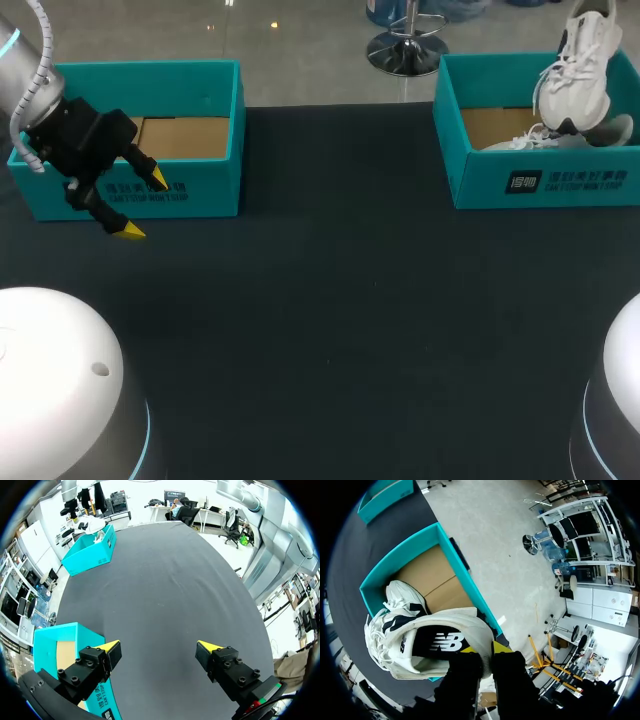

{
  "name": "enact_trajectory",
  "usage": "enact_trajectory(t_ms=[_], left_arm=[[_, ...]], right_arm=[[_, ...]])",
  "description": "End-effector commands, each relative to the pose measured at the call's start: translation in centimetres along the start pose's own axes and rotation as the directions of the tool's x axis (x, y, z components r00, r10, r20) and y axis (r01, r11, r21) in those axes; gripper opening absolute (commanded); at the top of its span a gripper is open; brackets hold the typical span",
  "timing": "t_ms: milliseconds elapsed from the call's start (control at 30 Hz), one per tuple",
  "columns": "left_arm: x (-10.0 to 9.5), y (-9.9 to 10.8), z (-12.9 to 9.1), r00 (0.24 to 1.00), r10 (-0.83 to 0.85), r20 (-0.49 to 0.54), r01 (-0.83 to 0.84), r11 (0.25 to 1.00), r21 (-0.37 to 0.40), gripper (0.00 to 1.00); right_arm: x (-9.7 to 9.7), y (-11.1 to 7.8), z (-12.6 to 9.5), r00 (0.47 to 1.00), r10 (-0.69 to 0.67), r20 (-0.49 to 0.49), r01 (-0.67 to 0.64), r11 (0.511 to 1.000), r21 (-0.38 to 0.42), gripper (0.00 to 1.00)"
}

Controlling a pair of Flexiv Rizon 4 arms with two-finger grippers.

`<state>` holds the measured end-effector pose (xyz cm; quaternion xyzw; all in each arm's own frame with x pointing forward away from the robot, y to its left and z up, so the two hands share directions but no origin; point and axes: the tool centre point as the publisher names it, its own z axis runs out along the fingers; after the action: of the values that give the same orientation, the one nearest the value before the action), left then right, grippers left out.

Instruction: Take the shoe out of the shoebox, open the shoe tongue, remove and reinsert the insole, then place the shoe into the shoebox

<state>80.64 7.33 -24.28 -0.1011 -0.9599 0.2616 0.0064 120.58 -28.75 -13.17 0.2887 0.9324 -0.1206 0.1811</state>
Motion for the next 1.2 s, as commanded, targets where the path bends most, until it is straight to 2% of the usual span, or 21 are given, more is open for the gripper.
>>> enact_trajectory(t_ms=[33, 67, 167, 267, 367, 733, 800, 833, 1200], left_arm=[[0.0, 0.0, 0.0, 1.0, 0.0, -0.002, 0.0, 1.0, -0.003, 1.0], [0.0, 0.0, 0.0, 1.0, 0.0, -0.002, 0.0, 1.0, -0.003, 1.0], [0.0, 0.0, 0.0, 1.0, 0.0, -0.002, 0.0, 1.0, -0.003, 1.0], [0.0, 0.0, 0.0, 1.0, 0.0, -0.002, 0.0, 1.0, -0.003, 1.0], [0.0, 0.0, 0.0, 1.0, 0.0, -0.002, 0.0, 1.0, -0.003, 1.0], [0.0, 0.0, 0.0, 1.0, 0.0, -0.002, 0.0, 1.0, -0.003, 1.0], [0.0, 0.0, 0.0, 1.0, 0.0, -0.002, 0.0, 1.0, -0.003, 1.0], [0.0, 0.0, 0.0, 1.0, 0.0, -0.002, 0.0, 1.0, -0.003, 1.0], [0.0, 0.0, 0.0, 1.0, 0.0, -0.002, 0.0, 1.0, -0.003, 1.0]], right_arm=[[0.3, -0.5, -1.3, 0.975, 0.214, -0.062, -0.211, 0.976, 0.048, 0.0], [0.4, -0.6, -1.4, 0.961, 0.268, -0.074, -0.265, 0.963, 0.051, 0.0], [1.0, -1.0, -1.7, 0.915, 0.391, -0.1, -0.377, 0.917, 0.131, 0.0], [1.6, -1.5, -1.5, 0.865, 0.485, -0.128, -0.455, 0.866, 0.207, 0.0], [2.2, -2.0, -1.3, 0.815, 0.562, -0.139, -0.522, 0.817, 0.245, 0.0], [3.5, -2.3, -0.6, 0.679, 0.722, -0.135, -0.676, 0.686, 0.27, 0.0], [3.7, -2.4, -0.4, 0.664, 0.736, -0.13, -0.691, 0.67, 0.271, 0.0], [3.8, -2.8, -0.5, 0.669, 0.739, -0.073, -0.699, 0.66, 0.275, 0.0], [3.8, -2.8, -0.5, 0.669, 0.739, -0.073, -0.699, 0.66, 0.275, 0.0]])
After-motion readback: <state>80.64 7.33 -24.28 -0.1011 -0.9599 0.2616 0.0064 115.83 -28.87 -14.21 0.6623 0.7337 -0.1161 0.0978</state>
